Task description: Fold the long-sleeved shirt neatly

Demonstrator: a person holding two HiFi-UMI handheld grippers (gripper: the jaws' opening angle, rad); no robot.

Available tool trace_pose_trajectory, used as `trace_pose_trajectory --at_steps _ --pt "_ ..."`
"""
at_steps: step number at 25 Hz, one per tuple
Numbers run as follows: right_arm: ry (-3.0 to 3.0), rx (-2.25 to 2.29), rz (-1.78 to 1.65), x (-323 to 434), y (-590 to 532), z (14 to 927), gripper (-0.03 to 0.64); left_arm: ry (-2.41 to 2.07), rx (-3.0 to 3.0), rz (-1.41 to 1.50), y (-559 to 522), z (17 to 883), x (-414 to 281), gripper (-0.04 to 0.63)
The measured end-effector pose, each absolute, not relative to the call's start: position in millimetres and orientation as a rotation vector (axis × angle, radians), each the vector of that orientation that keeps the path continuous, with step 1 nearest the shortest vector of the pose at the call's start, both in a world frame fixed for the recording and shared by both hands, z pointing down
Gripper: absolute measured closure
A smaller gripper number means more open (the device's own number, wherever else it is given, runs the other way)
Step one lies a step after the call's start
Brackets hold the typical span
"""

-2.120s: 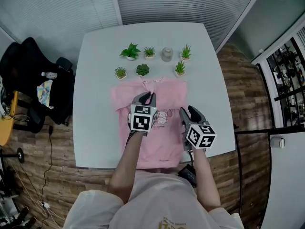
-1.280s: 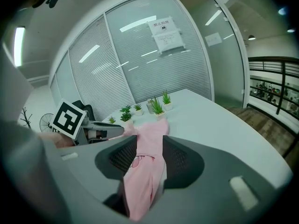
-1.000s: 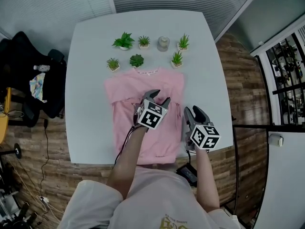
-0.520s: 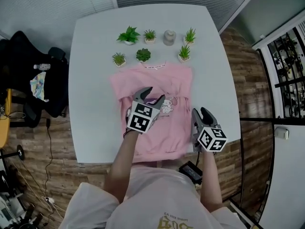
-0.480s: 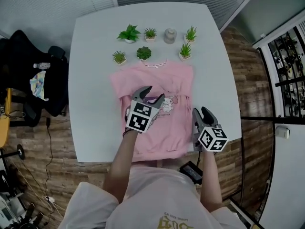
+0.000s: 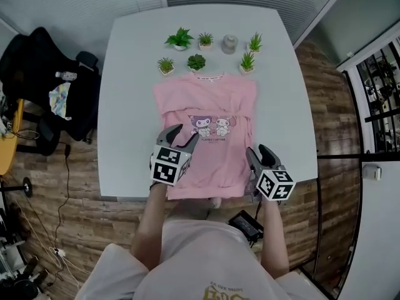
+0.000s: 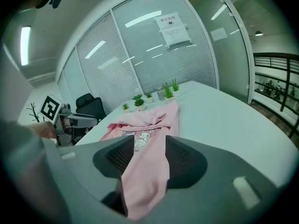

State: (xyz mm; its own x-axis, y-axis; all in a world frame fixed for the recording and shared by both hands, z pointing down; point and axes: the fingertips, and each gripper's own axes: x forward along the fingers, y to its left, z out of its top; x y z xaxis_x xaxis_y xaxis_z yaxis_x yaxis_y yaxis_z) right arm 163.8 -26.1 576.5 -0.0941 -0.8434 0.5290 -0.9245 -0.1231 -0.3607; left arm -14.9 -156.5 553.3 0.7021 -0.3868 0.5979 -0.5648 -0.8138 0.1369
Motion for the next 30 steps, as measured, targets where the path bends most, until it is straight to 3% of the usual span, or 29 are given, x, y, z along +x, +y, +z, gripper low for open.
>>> trace_pose_trajectory --at_steps 17,30 --pt "-2.077 1.797 1.119 109.4 92.9 614.8 0.385 -0.880 2.347 0.882 -43.5 605.0 -112.3 0.367" --pt "-2.063 1.683 1.261 88.2 119.3 653.5 0.388 -0.832 2.173 1.089 6.3 659.5 -165.5 0.371"
